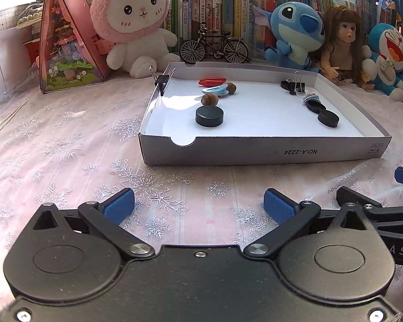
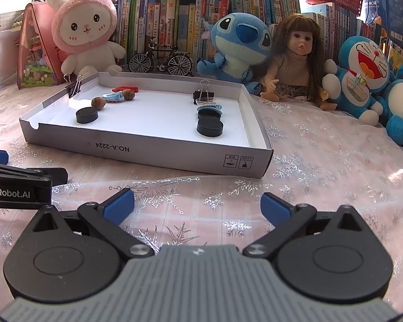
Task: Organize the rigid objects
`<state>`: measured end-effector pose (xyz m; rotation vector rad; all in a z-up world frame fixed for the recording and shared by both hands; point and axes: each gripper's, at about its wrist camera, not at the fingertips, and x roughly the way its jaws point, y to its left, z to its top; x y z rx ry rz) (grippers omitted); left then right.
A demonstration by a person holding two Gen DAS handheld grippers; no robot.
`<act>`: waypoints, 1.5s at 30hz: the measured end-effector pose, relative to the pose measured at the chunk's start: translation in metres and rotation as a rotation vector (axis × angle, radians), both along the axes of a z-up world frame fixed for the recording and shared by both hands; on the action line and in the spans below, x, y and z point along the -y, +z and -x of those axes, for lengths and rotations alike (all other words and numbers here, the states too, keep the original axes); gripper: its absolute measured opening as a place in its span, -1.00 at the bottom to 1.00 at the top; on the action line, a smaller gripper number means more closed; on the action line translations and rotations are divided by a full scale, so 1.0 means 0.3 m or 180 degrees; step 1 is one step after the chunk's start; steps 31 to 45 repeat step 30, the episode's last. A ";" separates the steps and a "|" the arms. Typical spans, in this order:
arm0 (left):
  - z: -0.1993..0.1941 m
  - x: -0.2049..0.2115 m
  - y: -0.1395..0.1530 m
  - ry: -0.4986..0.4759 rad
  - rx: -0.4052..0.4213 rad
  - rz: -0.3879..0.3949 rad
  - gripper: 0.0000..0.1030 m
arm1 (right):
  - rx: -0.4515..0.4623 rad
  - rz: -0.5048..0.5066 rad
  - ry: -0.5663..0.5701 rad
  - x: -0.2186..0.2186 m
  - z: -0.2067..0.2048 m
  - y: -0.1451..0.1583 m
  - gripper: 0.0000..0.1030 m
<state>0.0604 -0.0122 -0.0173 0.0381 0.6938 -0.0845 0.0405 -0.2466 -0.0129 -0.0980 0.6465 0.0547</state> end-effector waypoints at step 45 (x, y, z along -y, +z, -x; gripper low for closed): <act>0.009 0.003 -0.003 0.0029 0.0056 -0.0001 1.00 | -0.0008 -0.0014 -0.0001 0.004 -0.002 -0.004 1.00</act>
